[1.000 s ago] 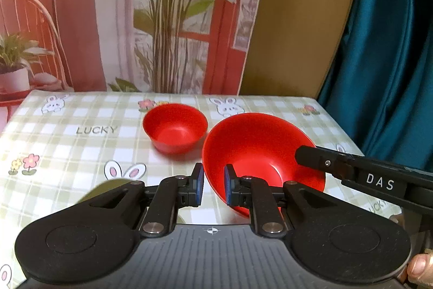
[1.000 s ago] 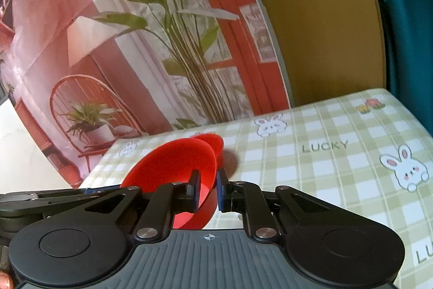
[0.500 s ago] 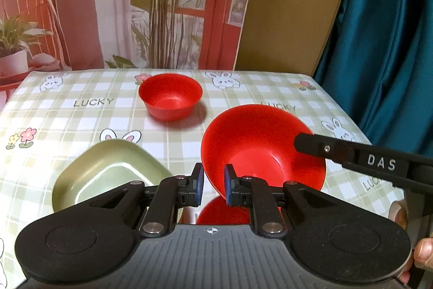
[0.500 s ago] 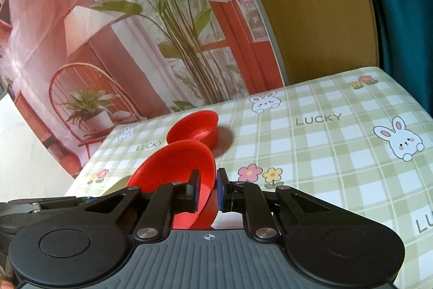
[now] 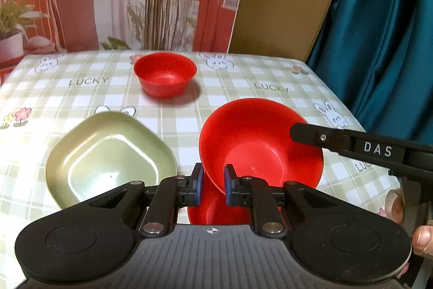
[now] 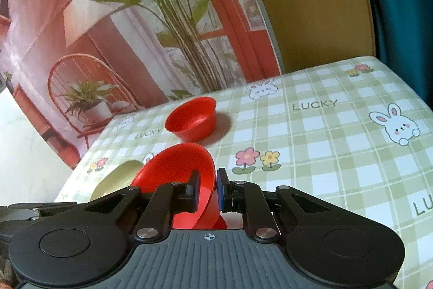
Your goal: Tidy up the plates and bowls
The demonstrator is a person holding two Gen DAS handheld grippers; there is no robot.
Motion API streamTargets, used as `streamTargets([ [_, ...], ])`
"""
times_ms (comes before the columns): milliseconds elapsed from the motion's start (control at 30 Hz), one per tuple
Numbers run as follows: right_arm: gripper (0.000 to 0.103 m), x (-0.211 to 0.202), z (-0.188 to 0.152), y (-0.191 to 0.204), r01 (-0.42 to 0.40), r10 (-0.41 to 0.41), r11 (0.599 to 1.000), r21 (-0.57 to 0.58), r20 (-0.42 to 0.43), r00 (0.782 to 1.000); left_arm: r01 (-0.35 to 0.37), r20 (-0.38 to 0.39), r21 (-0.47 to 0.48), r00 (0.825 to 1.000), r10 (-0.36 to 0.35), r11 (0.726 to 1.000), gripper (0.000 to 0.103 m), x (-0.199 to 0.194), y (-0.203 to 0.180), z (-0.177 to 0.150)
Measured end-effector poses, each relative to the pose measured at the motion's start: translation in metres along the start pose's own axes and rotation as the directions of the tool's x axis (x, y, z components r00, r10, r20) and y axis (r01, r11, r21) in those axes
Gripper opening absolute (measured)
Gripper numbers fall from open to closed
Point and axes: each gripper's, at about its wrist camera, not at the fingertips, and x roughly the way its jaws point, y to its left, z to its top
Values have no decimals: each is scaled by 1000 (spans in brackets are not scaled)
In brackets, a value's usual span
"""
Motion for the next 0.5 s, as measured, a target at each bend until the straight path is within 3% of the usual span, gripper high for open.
streamTargets([
  [500, 17, 12, -16, 0, 14, -16, 1000, -20, -82, 997, 7, -68, -23, 998, -9, 1000, 17, 8, 5, -15],
])
